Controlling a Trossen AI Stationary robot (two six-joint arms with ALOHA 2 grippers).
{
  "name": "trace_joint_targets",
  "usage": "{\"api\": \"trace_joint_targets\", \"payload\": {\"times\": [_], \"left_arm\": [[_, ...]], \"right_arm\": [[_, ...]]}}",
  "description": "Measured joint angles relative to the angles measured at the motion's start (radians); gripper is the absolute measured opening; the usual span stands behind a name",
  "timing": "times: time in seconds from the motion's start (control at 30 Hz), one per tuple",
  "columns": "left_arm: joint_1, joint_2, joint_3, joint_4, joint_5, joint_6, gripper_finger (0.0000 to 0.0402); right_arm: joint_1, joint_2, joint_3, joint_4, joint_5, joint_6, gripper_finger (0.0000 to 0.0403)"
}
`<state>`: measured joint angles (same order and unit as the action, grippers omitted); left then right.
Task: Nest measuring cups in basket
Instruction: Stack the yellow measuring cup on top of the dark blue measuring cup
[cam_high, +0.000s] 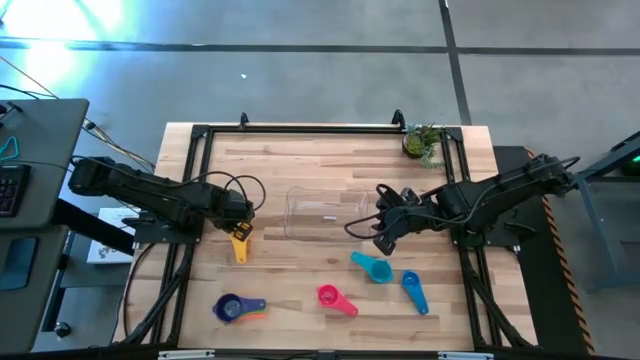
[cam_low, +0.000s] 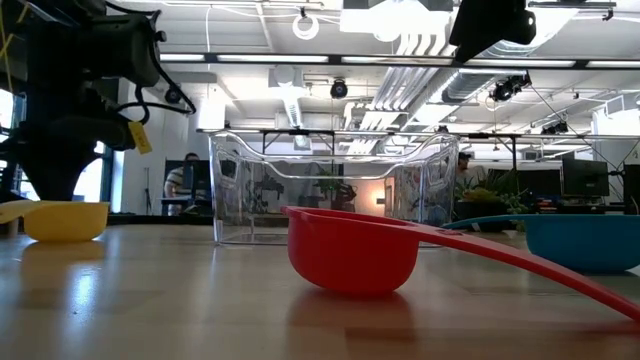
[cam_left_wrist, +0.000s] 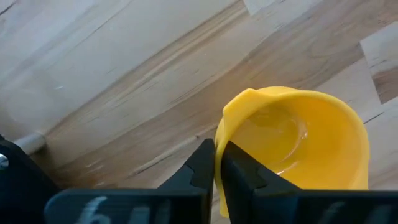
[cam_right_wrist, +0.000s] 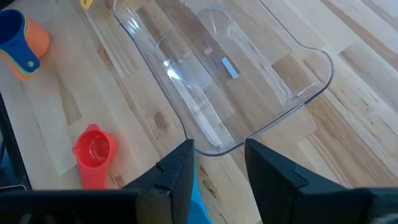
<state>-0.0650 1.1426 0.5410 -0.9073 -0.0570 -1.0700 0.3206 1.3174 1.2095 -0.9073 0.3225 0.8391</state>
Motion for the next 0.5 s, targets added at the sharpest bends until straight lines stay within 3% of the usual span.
{"api": "trace_joint_targets", "payload": {"times": [0.5], "left_arm": [[-0.013,0.000,0.181,-0.016,0.000,0.075,0.0007]], "right_arm": [[-0.007,0.000,0.000,0.011,-0.038,0.006,0.0136]]}}
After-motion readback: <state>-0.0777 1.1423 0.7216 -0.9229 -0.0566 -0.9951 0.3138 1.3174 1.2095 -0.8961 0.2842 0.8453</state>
